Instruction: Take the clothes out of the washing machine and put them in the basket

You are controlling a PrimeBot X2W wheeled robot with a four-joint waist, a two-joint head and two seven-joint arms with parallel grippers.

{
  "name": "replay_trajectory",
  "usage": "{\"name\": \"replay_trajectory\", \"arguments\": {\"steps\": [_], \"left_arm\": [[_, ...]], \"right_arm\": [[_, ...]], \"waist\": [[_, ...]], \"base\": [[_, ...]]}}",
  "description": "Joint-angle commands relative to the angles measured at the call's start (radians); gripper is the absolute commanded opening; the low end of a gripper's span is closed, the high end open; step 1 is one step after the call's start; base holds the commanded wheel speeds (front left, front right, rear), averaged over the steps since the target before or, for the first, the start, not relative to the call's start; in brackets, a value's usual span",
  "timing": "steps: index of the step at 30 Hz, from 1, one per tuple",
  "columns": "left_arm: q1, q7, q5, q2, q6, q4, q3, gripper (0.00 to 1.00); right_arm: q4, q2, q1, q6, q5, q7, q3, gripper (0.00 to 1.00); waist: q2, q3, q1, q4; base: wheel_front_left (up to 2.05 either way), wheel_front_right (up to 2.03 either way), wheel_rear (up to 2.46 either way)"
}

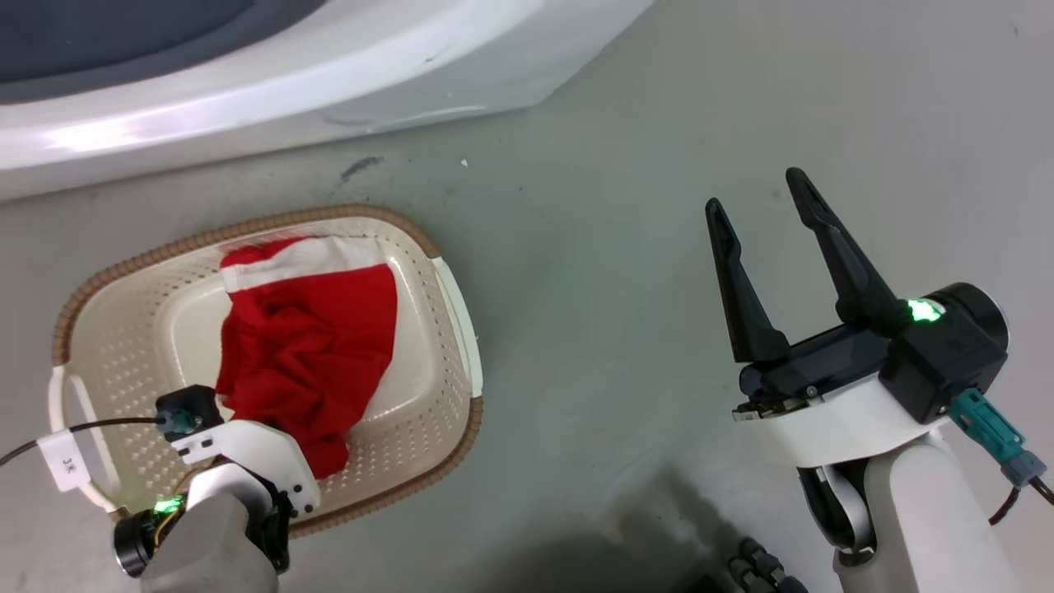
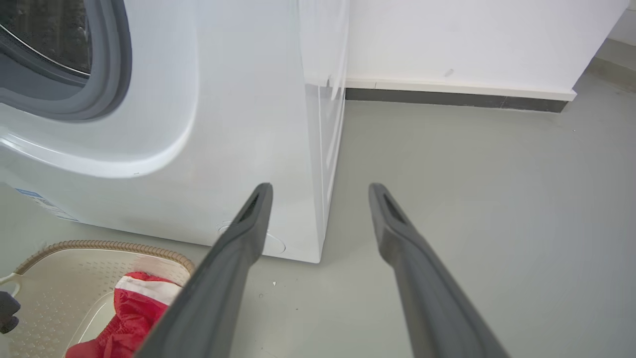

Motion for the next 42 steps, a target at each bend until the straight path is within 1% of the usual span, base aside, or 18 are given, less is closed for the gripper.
{"name": "replay_trajectory", "arguments": {"steps": [1, 3, 7, 9, 14, 20, 23, 29, 33, 34, 38, 42], "left_arm": [[0.009, -0.003, -0.007, -0.002, -0.004, 0.005, -0.001, 1.0], [0.014, -0.013, -0.007, -0.011, -0.014, 0.007, -0.005, 1.0], [0.019, -0.054, -0.009, -0.029, -0.052, 0.006, -0.014, 1.0], [0.03, -0.068, -0.01, -0.038, -0.064, 0.008, -0.018, 1.0], [0.05, -0.092, -0.009, -0.062, -0.07, 0.009, -0.027, 1.0], [0.083, -0.107, 0.012, -0.085, -0.078, -0.033, -0.045, 1.0], [0.114, -0.107, 0.022, -0.089, -0.073, -0.104, -0.039, 1.0], [0.196, -0.107, 0.068, -0.096, -0.059, -0.287, -0.022, 1.0], [0.243, -0.107, 0.113, -0.103, -0.051, -0.427, -0.007, 1.0], [0.243, -0.107, 0.113, -0.103, -0.051, -0.427, -0.007, 1.0], [0.286, -0.107, 0.168, -0.114, -0.035, -0.577, 0.001, 1.0], [0.322, -0.107, 0.219, -0.118, -0.029, -0.709, 0.001, 1.0]], "right_arm": [[0.004, 0.002, -0.009, -0.001, -0.005, -0.004, 0.001, 1.0], [0.012, 0.002, 0.002, -0.001, -0.006, -0.004, -0.001, 1.0], [0.032, 0.002, 0.032, -0.001, -0.013, 0.001, -0.017, 1.0], [0.045, 0.002, 0.046, -0.001, -0.019, 0.008, -0.025, 1.0], [0.067, 0.002, 0.089, -0.001, -0.039, 0.033, -0.048, 1.0], [0.075, 0.001, 0.148, -0.001, -0.051, 0.063, -0.087, 1.0], [0.077, 0.002, 0.177, -0.001, -0.056, 0.075, -0.1, 1.0], [0.07, 0.002, 0.224, -0.001, -0.046, 0.093, -0.135, 1.0], [0.06, 0.002, 0.249, -0.001, -0.048, 0.101, -0.144, 1.0], [0.06, 0.002, 0.249, -0.001, -0.048, 0.101, -0.144, 1.0], [0.052, 0.002, 0.268, -0.001, -0.059, 0.11, -0.147, 1.0], [0.043, 0.002, 0.278, -0.001, -0.065, 0.119, -0.149, 1.0]], "waist": [[0.0, -0.033, -0.0001, 0.01], [0.0, -0.068, -0.0001, 0.017], [0.0, -0.161, -0.0001, 0.044], [0.0, -0.213, -0.0001, 0.06], [0.0, -0.333, -0.0001, 0.103], [0.0, -0.451, -0.0001, 0.157], [0.0, -0.501, -0.0001, 0.177], [0.0, -0.57, -0.0001, 0.209], [0.0, -0.601, -0.0001, 0.232], [0.0, -0.601, -0.0001, 0.232], [0.0, -0.624, -0.0001, 0.256], [0.0, -0.647, -0.0001, 0.272]], "base": [[0.0, 0.0, 0.0], [0.0, 0.0, 0.0], [0.0, 0.0, 0.0], [0.0, 0.0, 0.0], [0.0, 0.0, 0.0], [0.0, 0.0, 0.0], [0.0, 0.0, 0.0], [0.0, 0.0, 0.0], [0.0, 0.0, 0.0], [0.0, 0.0, 0.0], [0.0, 0.0, 0.0], [0.0, 0.0, 0.0]]}}
